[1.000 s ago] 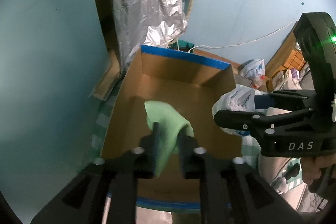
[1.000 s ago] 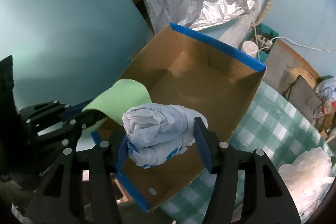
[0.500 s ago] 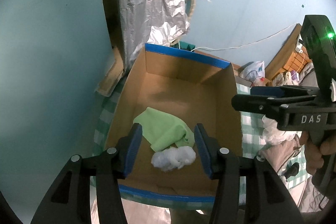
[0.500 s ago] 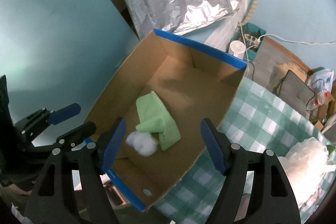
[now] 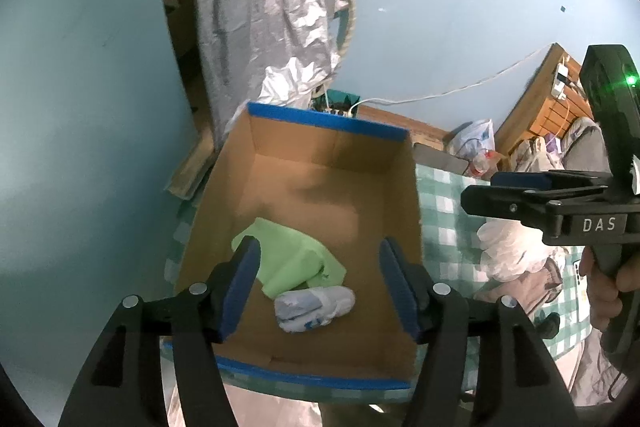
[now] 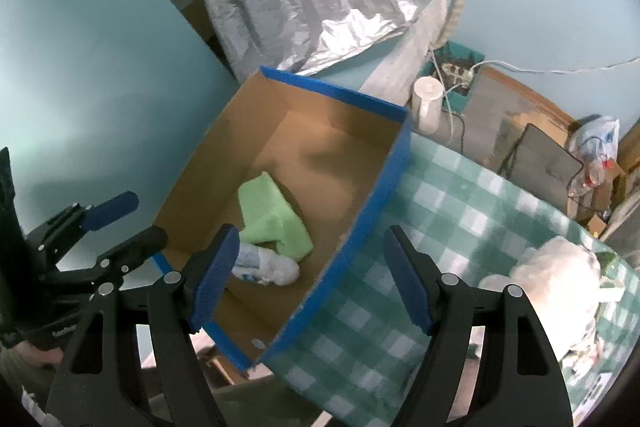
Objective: Organize soft objects
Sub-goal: 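Open both grippers to drop the cloth and sock into the box, then move both tools back over the white mesh puffer and green tinsel scrubber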
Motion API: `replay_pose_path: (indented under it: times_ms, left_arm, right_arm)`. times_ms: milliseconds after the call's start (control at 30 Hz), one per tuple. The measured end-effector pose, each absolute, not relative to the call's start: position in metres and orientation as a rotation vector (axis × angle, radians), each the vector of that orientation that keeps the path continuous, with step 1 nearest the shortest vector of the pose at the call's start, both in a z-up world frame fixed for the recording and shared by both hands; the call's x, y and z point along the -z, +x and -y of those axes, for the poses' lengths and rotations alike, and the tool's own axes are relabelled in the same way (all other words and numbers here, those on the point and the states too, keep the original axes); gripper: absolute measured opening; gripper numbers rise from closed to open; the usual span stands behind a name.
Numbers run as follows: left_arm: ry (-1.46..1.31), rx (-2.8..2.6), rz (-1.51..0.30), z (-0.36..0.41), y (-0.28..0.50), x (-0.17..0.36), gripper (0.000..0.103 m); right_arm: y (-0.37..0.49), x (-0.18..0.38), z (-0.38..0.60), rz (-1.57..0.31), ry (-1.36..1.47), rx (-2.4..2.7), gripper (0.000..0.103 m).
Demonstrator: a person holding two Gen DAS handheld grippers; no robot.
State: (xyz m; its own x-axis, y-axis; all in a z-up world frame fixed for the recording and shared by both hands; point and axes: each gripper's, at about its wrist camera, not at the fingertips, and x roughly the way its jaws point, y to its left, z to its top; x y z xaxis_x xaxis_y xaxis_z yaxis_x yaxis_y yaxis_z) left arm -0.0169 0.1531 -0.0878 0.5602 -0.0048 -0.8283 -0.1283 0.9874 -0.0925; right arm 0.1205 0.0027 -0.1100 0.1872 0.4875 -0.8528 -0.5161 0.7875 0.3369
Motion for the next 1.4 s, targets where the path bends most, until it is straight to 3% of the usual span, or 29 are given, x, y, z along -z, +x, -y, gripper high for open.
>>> replay_pose_path:
  times_ms: [1400]
  left_arm:
    - [0.016,0.151,-0.956,0.014,0.045,0.073,0.072]
  right_arm:
    - [0.132,0.098,0.195,-1.156,0.068,-0.449,0.076]
